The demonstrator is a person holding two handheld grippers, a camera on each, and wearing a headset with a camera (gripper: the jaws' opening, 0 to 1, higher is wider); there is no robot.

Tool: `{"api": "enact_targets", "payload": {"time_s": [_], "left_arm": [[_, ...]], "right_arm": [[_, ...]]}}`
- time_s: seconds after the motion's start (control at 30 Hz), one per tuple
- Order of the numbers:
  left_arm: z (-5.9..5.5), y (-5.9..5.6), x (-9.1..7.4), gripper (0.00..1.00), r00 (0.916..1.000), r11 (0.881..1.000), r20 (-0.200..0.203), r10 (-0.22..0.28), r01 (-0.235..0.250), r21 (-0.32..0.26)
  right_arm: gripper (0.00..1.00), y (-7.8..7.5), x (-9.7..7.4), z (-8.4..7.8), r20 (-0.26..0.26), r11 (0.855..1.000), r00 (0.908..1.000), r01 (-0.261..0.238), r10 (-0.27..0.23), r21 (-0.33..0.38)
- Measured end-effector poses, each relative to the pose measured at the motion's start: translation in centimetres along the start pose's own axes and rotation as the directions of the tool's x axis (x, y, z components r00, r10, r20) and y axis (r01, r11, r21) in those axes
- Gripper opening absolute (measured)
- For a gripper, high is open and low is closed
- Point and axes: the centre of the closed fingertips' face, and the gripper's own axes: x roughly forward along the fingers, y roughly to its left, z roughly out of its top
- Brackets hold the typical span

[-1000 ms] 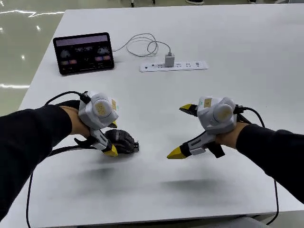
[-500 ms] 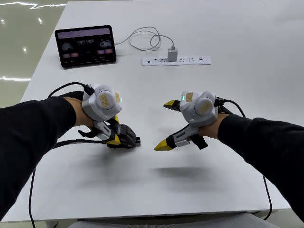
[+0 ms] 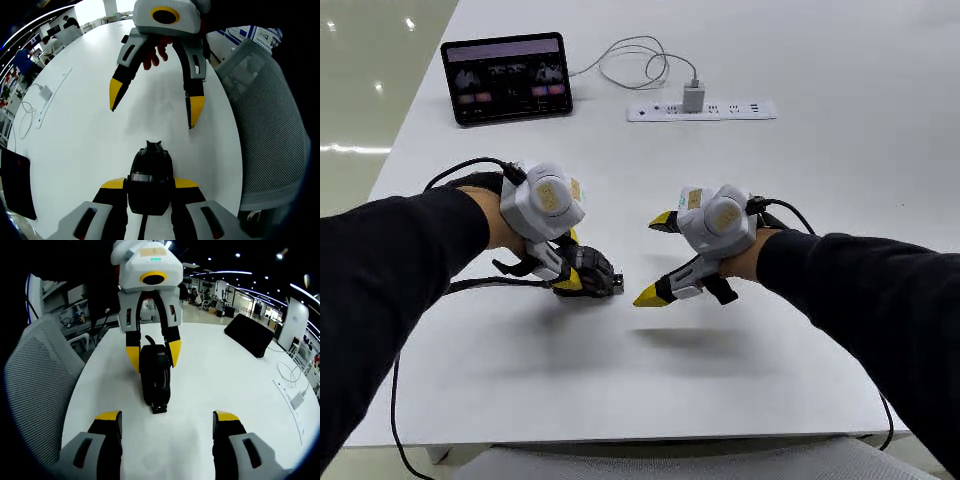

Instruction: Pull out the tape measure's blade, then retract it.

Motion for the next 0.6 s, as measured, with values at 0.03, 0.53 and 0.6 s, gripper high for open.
{"api": "enact_targets", "payload": {"time_s": [0.03,0.53,0.6], "left_arm": [[0.0,0.1,0.0,0.29,1.0,1.0,0.0,-0.001,0.001,-0.001],[-0.1,0.1,0.1,0.29,0.9999,1.0,0.003,-0.015,0.015,-0.001],[-0.1,0.2,0.1,0.29,0.9999,1.0,0.001,-0.016,0.016,0.003]], "right_arm": [[0.68,0.1,0.3,0.0,-0.003,1.0,1.0,-0.003,0.003,-0.001],[0.49,0.5,2.4,-0.2,-0.037,0.999,0.9984,-0.042,0.043,0.007],[0.47,0.7,2.7,0.1,-0.028,0.999,0.9984,-0.048,0.049,0.014]]}}
